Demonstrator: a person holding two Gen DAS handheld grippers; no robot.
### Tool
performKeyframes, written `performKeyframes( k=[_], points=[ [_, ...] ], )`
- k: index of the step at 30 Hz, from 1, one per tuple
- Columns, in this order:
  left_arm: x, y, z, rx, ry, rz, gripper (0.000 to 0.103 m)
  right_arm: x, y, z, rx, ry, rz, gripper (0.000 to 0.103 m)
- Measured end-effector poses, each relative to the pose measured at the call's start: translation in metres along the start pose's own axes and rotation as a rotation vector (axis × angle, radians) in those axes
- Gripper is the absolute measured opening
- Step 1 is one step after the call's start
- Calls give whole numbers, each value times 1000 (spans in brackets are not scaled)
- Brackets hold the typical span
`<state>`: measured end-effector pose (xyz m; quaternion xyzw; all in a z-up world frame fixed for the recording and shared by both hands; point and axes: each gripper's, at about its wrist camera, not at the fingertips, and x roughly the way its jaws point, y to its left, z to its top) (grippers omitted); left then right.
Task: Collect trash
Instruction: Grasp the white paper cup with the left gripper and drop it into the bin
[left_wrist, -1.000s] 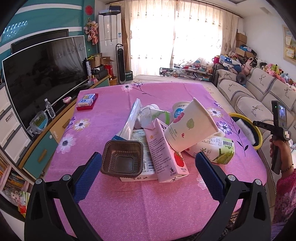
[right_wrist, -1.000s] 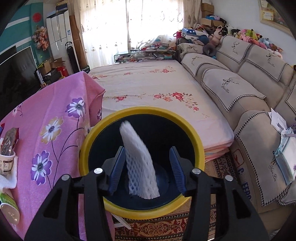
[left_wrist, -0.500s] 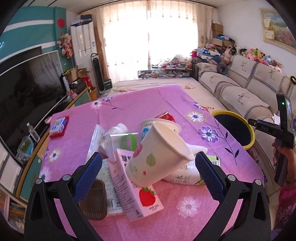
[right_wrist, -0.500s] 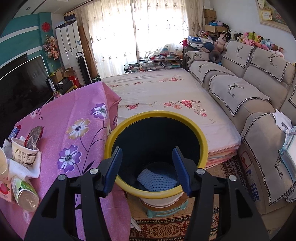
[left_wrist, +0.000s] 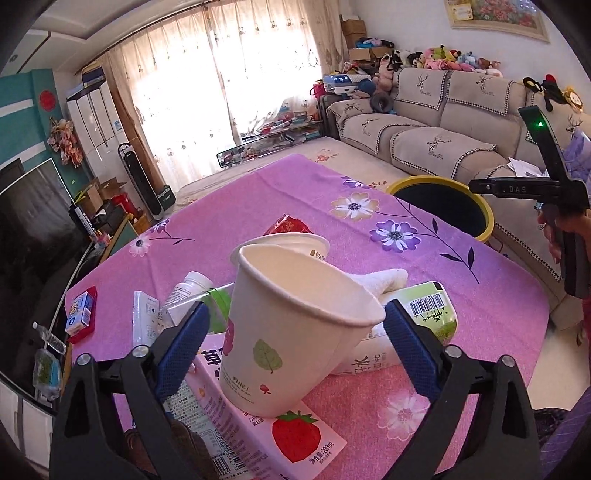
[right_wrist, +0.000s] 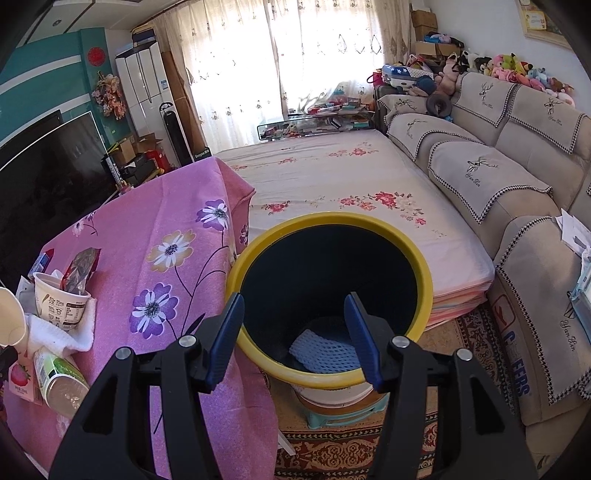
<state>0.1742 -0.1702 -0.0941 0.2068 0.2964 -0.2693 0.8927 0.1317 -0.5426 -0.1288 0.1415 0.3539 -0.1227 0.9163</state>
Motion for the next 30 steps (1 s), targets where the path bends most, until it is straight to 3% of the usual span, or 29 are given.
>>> performKeyframes(
  k=[6, 16, 23, 30],
  points=[
    [-5, -7, -5, 32, -23, -2, 79, -2, -2, -1, 13, 1, 14, 54],
    [-42, -7, 6, 28, -116, -6, 78, -12, -8, -4, 36, -11, 29, 54],
    [-45, -26, 40, 3, -146, -121, 78, -41, -24, -2, 49, -71, 3, 54],
    [-10, -79, 102, 2, -175, -253, 78, -85, -60, 0, 74, -160, -89, 55]
  ],
)
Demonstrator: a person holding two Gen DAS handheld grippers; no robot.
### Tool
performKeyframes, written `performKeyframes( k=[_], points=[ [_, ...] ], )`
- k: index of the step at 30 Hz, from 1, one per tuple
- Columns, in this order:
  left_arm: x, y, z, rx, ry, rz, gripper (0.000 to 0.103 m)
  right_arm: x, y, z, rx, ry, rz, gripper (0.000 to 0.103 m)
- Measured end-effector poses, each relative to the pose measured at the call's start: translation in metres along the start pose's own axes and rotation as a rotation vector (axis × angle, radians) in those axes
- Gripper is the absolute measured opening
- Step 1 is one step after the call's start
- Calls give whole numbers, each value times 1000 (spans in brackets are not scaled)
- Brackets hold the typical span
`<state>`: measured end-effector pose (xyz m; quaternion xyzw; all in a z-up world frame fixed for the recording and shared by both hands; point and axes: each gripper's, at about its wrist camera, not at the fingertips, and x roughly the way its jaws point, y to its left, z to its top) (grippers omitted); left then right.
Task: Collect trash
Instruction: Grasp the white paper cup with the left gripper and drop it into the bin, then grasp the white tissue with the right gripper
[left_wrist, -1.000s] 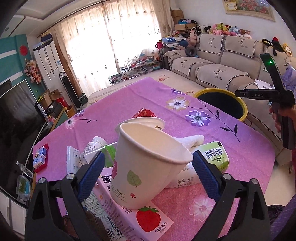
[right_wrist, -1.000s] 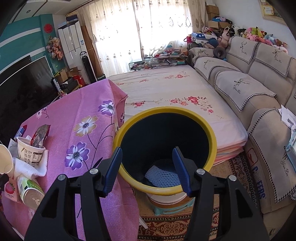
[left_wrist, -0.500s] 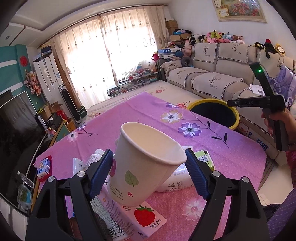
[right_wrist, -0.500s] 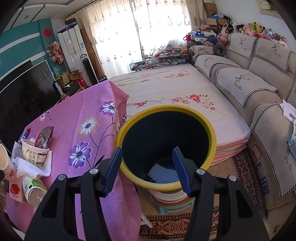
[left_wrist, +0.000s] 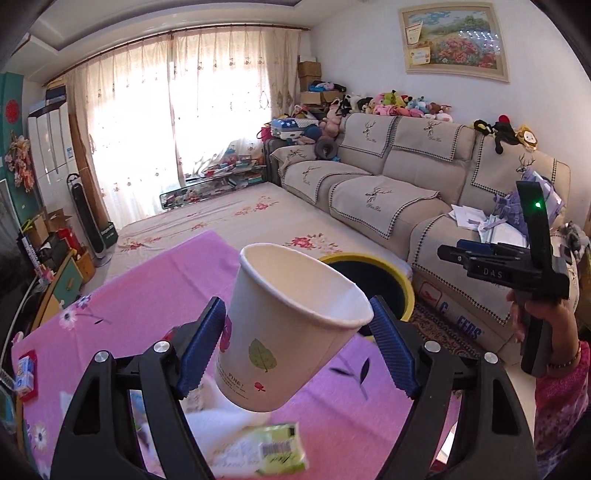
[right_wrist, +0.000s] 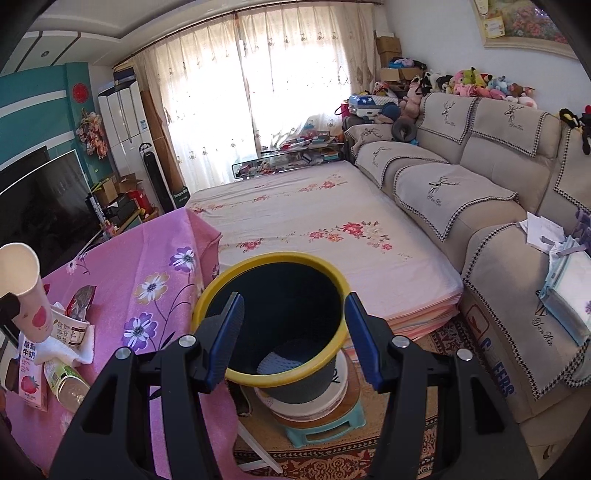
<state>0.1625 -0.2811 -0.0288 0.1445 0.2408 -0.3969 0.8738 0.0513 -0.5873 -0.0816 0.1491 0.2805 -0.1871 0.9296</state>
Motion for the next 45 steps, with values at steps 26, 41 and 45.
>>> performKeyframes(
  k=[26, 41, 45],
  points=[
    [105, -50, 66, -97, -7, 29, 98, 15, -47, -23, 62, 84, -4, 61],
    [-119, 90, -80, -349, 4, 447, 98, 11, 142, -59, -353, 228, 557, 61],
    [-145, 100, -103, -363, -4, 466, 98, 8, 189, -74, -500, 257, 650, 61]
  ],
)
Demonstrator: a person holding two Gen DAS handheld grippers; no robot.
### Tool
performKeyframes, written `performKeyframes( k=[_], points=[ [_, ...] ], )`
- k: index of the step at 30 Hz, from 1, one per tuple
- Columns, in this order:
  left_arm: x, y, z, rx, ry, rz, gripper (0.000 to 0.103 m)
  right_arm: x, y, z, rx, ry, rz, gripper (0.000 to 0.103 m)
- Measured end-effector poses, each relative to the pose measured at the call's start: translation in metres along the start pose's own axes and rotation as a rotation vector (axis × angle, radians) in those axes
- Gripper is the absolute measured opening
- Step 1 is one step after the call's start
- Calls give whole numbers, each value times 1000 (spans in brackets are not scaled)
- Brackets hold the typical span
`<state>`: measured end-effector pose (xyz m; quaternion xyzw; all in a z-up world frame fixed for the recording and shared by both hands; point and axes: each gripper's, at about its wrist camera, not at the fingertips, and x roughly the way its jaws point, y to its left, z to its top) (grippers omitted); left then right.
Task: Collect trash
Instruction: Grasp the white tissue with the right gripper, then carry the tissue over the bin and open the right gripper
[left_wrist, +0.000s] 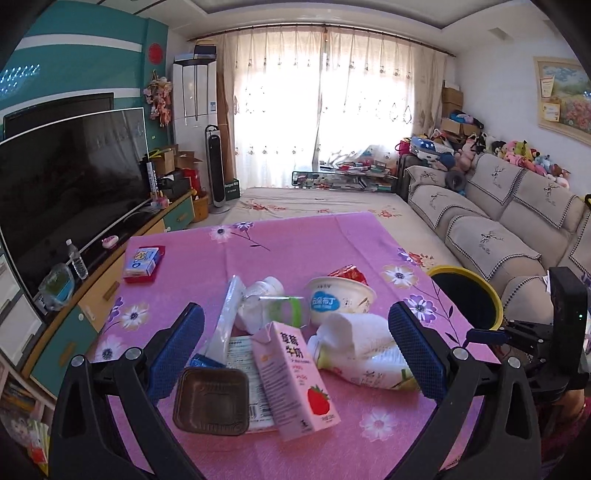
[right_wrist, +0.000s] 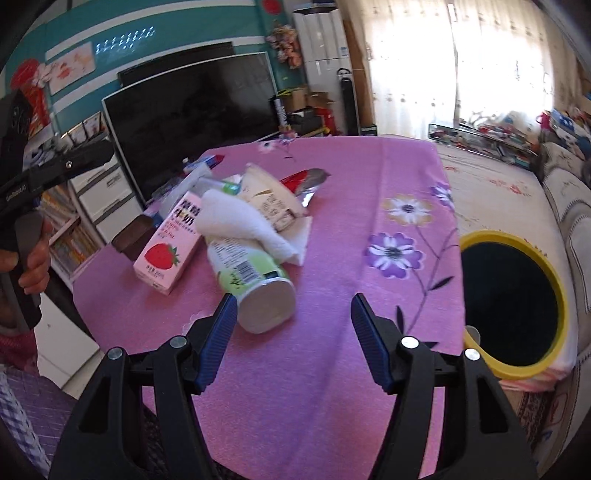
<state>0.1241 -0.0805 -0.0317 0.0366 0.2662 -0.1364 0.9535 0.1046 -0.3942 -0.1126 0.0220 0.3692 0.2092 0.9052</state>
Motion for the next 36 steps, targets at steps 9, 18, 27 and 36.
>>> performKeyframes(
  k=[9, 18, 27, 36],
  points=[
    [-14, 18, -16, -22, -12, 8, 98, 31, 31, 41, -90, -2, 15, 61],
    [-16, 8, -14, -4, -12, 18, 98, 73, 39, 63, -132, 67, -4, 6],
    [-11, 5, -13, 2, -8, 25, 98, 11, 26, 81, -43, -89, 112, 6],
    [-6, 2, -16, 6, 1, 18, 98, -52, -1, 97, 55, -221, 135, 6]
  ],
)
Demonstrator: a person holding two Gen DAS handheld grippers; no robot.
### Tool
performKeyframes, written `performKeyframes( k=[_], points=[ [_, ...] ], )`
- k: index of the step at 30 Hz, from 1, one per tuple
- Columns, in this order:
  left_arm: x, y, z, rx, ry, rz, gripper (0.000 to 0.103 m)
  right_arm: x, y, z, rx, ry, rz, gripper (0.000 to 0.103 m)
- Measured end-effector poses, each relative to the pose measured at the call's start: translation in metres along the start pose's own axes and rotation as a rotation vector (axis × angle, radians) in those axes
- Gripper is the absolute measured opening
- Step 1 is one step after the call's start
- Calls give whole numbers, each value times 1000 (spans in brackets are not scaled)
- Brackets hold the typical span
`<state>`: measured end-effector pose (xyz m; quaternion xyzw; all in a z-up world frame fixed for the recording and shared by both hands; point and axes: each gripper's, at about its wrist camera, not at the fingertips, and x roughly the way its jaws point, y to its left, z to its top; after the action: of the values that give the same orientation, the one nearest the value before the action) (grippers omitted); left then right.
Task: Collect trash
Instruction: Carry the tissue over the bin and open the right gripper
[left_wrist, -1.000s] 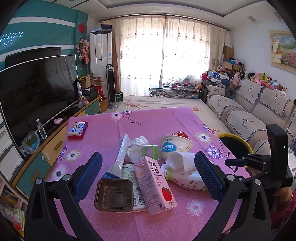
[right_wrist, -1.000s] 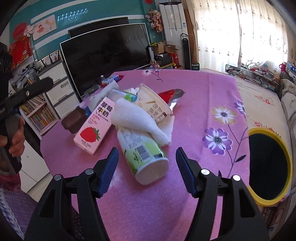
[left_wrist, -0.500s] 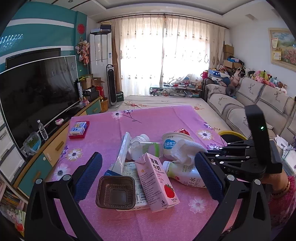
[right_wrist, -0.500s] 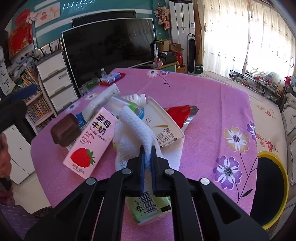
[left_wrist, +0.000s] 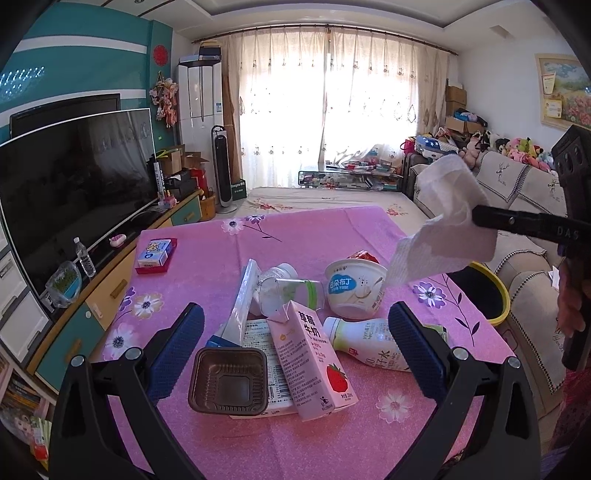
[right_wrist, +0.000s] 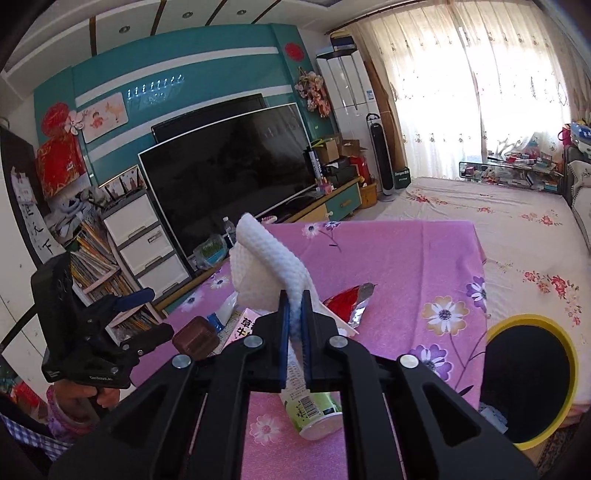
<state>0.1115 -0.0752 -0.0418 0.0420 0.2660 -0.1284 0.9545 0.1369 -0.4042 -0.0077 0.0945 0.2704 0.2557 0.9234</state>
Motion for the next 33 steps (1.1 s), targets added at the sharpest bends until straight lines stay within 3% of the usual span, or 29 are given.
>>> performKeyframes(
  k=[3, 6, 10, 14, 23, 24, 26, 33],
  points=[
    [2, -3, -1, 7, 7, -10, 98, -23, -17, 2, 28, -36, -92, 6],
    [5, -8, -4, 16, 15, -18, 98, -38, -49, -3, 68, -47, -252, 6],
    [11, -13, -5, 22, 29, -26, 98, -47, -100, -20, 139, -15, -471, 8],
    [17, -17, -5, 26, 45, -33, 98, -41, -149, -41, 217, 34, -608, 8],
    [30, -25, -6, 36, 77, -41, 98, -6, -212, -77, 305, 142, -698, 11],
    [30, -26, -6, 37, 81, -43, 98, -3, -216, -79, 312, 146, -703, 14],
    [32, -27, -7, 40, 88, -45, 98, 0, -221, -82, 329, 147, -711, 38],
    [38, -32, -15, 52, 126, -33, 98, -12, -205, -80, 313, 101, -730, 48]
  ],
)
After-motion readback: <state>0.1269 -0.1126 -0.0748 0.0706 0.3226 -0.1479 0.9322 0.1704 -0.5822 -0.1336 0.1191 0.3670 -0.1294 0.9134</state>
